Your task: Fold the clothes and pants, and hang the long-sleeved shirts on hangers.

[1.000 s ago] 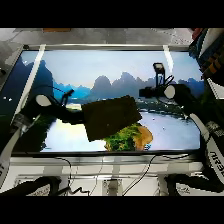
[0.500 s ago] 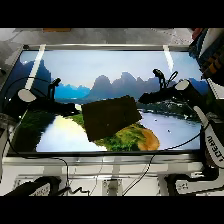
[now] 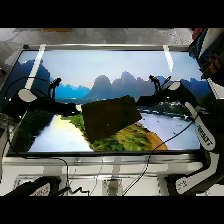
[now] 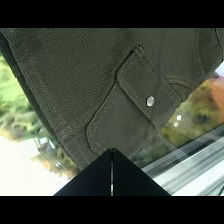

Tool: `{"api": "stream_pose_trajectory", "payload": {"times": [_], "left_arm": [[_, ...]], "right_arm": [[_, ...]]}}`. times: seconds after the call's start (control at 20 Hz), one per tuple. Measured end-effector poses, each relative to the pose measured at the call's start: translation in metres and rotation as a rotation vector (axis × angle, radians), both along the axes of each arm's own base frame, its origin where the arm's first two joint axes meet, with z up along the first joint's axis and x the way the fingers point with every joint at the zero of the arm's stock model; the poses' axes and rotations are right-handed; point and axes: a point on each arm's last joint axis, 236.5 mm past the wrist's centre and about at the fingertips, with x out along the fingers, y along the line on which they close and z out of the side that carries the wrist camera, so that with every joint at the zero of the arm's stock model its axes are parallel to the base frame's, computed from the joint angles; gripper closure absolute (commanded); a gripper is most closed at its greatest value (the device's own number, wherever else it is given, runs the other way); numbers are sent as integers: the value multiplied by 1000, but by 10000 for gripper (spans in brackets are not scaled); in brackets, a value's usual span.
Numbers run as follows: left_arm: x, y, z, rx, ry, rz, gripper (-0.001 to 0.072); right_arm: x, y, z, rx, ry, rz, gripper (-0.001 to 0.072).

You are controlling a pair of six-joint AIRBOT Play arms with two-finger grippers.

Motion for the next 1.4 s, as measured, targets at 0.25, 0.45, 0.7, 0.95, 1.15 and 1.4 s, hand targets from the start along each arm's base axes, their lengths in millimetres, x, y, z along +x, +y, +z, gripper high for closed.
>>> {"api": "stream_pose_trajectory", "payload": {"times": [0.25, 0.45, 0.7, 0.95, 1.15, 1.4], "left_arm": [[1, 0, 0, 0, -3, 1, 689], [1, 0, 0, 1, -5, 3, 688], [2, 0, 0, 1, -7, 4, 689], [4, 1, 1, 2, -15, 10, 688], [9, 6, -2, 31, -39, 11, 690], [17, 46, -6, 246, -124, -42, 689]], "right_arm": [[10, 3, -10, -16, 84, 37, 183], [8, -1, -24, -31, 176, 65, 146], [-12, 25, -39, 114, 366, 84, 115], [-8, 67, -39, 251, 385, 83, 244], [5, 97, -37, 268, 286, 100, 687], [43, 97, 32, 299, 95, 85, 687]]}}
